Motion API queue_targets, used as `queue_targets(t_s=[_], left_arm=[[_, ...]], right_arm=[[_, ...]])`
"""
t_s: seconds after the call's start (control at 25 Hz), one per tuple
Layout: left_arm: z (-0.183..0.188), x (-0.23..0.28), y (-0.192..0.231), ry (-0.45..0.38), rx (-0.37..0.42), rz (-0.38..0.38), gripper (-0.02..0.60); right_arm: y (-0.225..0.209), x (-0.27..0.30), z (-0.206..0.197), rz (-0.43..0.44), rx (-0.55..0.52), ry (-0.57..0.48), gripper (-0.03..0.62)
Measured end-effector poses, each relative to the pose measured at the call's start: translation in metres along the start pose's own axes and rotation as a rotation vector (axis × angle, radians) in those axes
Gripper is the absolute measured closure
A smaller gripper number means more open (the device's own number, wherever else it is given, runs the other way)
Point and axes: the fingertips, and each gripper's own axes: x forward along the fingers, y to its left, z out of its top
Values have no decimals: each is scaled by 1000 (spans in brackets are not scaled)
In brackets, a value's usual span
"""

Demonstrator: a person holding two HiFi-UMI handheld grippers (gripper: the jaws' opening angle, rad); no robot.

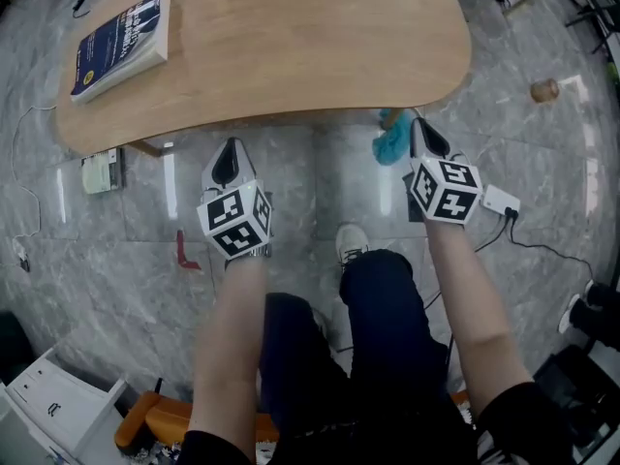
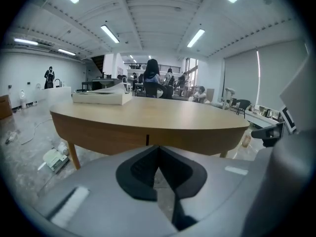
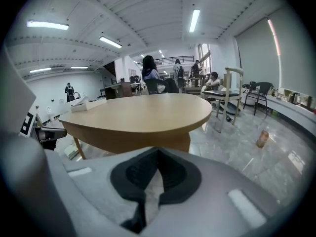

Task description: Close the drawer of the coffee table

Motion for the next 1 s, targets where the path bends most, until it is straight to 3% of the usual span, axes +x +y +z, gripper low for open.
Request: queue_targets(t_s=[0.24,0.52,0.64,0.8,1.0], left_arm=[[47,-77,-32,147,12,-2,577],[149,-165,-66,210,-32,10,577],[188,-200,-76,218,-63,2,577],[240,-240,-89,189,-46,-18,577],[296,-295,-101,144,-42,-55,578]], right_arm=[[40,-68,63,54,-13,118,592],[99,-147,164,163,-35,179,592],[117,-179,206,207,-41,169,592],[131,-215,253,267,-22,142,592],[158,-271,301,347,-102,101,592]])
